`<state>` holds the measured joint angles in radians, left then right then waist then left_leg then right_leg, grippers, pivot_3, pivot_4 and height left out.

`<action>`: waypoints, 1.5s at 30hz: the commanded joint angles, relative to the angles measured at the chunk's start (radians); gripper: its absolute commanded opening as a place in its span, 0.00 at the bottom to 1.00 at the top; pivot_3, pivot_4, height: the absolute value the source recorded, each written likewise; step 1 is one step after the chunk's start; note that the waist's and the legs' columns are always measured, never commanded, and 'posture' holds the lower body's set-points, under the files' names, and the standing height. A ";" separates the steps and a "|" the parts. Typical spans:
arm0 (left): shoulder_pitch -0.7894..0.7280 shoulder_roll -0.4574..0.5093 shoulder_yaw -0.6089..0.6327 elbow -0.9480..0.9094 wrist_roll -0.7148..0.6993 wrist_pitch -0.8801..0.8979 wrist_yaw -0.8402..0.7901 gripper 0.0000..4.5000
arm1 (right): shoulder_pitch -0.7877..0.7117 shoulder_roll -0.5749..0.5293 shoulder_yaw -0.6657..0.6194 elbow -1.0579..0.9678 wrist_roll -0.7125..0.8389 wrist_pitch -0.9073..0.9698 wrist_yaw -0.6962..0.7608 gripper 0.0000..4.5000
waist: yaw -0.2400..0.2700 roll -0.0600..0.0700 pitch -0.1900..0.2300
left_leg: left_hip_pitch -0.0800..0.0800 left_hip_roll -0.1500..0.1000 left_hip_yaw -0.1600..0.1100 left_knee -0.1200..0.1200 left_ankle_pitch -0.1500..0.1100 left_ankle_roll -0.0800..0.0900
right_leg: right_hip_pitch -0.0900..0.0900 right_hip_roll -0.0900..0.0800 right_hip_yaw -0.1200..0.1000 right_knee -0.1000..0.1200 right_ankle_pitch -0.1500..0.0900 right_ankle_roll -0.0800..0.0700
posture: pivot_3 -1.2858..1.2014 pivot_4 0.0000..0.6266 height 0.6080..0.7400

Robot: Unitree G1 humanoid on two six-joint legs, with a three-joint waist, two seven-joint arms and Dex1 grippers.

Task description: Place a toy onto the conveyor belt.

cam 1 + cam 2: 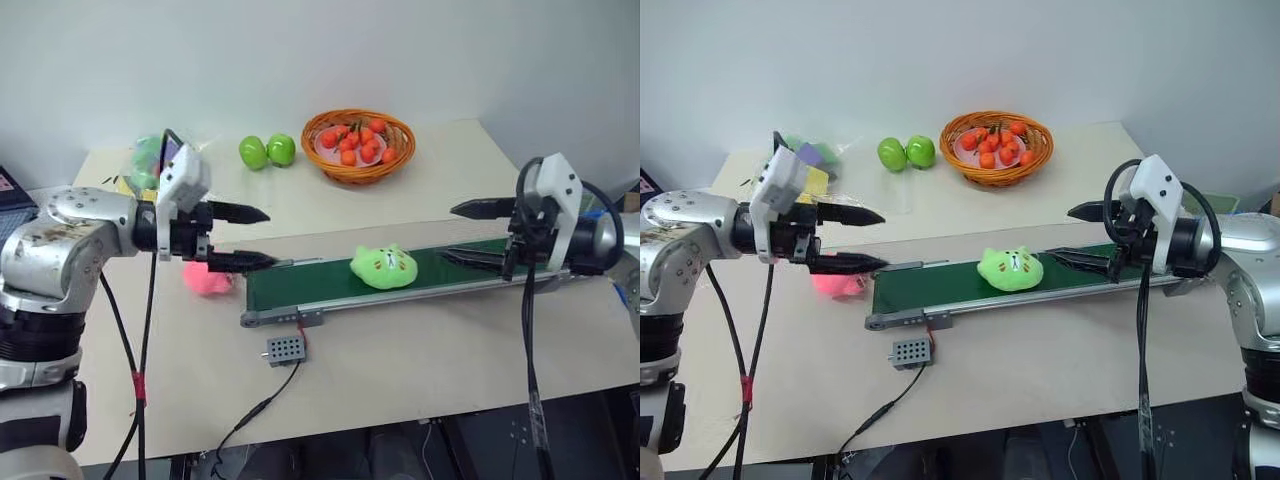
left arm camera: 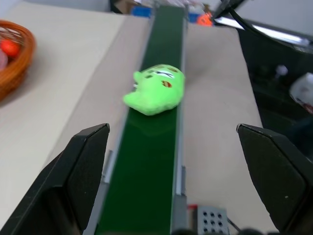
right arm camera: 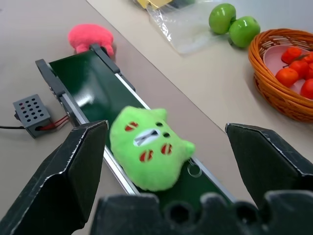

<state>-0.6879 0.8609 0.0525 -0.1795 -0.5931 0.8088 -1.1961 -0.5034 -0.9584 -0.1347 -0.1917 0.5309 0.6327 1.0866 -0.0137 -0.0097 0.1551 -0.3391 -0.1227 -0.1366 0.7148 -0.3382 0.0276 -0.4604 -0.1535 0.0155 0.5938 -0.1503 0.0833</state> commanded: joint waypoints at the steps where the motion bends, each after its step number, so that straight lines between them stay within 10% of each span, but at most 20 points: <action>1: -0.006 -0.008 0.051 -0.046 -0.011 -0.012 0.072 0.99 | -0.038 -0.002 -0.009 -0.006 0.002 -0.005 -0.008 1.00 | 0.000 0.000 0.000 | 0.000 0.000 0.000 0.000 0.000 0.000 | 0.000 0.000 0.000 0.000 0.000 0.000 | 0.52 0.24 1.00; 45: -0.154 -0.137 -0.057 0.122 0.124 -0.219 0.122 0.99 | -0.052 -0.020 -0.071 0.010 0.013 -0.025 -0.023 1.00 | 0.002 0.000 0.000 | 0.000 0.000 0.001 -0.001 0.000 0.000 | 0.000 0.000 0.000 0.000 0.000 0.000 | 0.52 0.24 1.00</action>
<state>-0.8094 0.7216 -0.0215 -0.0475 -0.4676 0.6112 -1.0723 -0.5371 -0.9713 -0.1709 -0.1656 0.5335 0.6317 1.0645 -0.0118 -0.0101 0.1553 -0.3395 -0.1229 -0.1361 0.7142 -0.3383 0.0278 -0.4605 -0.1536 0.0159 0.5934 -0.1502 0.0832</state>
